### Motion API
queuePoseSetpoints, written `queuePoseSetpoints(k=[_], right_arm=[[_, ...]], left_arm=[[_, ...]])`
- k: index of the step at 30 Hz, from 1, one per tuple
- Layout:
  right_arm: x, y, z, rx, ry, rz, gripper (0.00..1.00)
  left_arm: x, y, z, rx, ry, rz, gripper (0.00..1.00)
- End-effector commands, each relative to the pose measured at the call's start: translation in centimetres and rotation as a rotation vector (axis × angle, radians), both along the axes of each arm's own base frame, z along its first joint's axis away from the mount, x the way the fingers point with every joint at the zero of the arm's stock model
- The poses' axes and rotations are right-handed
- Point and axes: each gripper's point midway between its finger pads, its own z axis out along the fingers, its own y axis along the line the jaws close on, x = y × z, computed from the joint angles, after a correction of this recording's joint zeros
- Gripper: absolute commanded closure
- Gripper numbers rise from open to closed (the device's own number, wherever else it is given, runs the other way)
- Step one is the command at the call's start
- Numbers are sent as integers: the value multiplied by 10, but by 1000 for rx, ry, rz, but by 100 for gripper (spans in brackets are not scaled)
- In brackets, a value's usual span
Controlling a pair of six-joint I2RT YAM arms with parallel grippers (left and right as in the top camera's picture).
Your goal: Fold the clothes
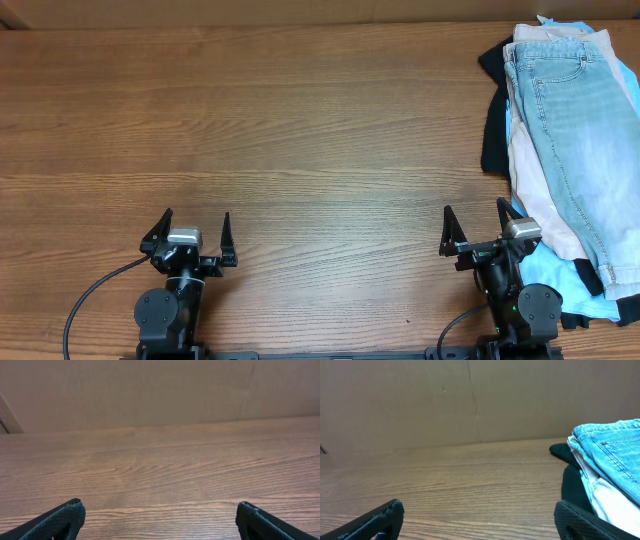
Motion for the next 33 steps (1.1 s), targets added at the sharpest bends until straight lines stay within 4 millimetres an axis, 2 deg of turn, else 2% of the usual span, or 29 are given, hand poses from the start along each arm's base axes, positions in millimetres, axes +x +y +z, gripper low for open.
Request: queuePoseSetpoints(k=[1, 33], right_arm=[[1, -2, -2, 0, -1, -8, 0], [1, -2, -2, 0, -1, -9, 0]], left_arm=[[0, -1, -3, -13, 10, 1, 0], [0, 3, -4, 9, 10, 22, 0]])
